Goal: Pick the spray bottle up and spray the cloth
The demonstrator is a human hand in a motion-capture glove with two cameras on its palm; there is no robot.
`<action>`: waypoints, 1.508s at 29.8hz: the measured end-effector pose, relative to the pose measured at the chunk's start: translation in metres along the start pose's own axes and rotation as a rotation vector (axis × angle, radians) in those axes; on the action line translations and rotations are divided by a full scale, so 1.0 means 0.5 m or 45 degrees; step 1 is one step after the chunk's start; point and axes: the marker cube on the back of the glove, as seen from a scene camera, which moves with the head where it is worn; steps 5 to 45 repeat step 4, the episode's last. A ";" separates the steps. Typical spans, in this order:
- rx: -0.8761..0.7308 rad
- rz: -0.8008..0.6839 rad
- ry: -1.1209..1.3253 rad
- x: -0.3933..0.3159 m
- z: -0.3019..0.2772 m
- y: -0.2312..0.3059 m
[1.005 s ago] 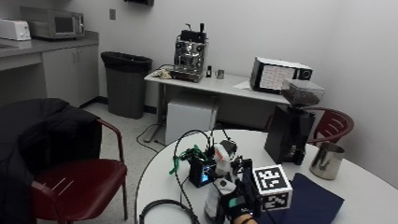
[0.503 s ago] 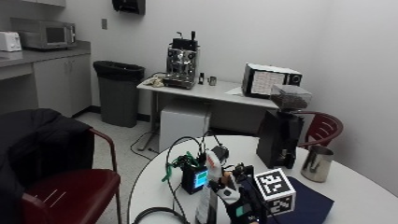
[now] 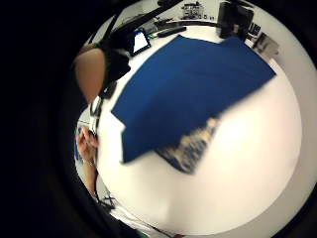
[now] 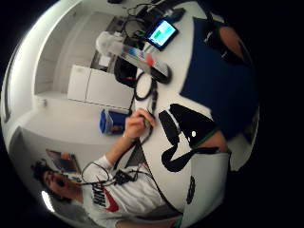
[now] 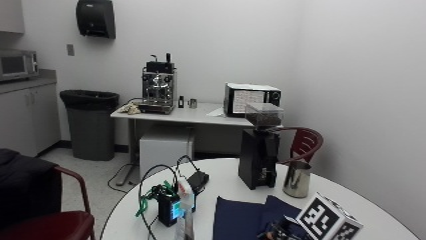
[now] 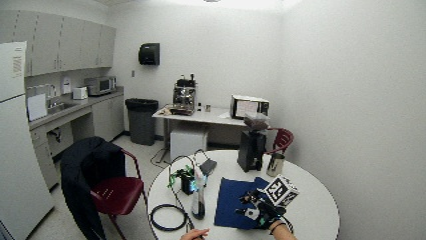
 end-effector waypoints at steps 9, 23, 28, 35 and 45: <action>-0.081 0.050 0.040 0.027 -0.007 0.053; -0.081 0.050 0.040 0.027 -0.007 0.053; -0.081 0.050 0.040 0.027 -0.007 0.053; -0.081 0.050 0.040 0.027 -0.007 0.053; -0.081 0.050 0.040 0.027 -0.007 0.053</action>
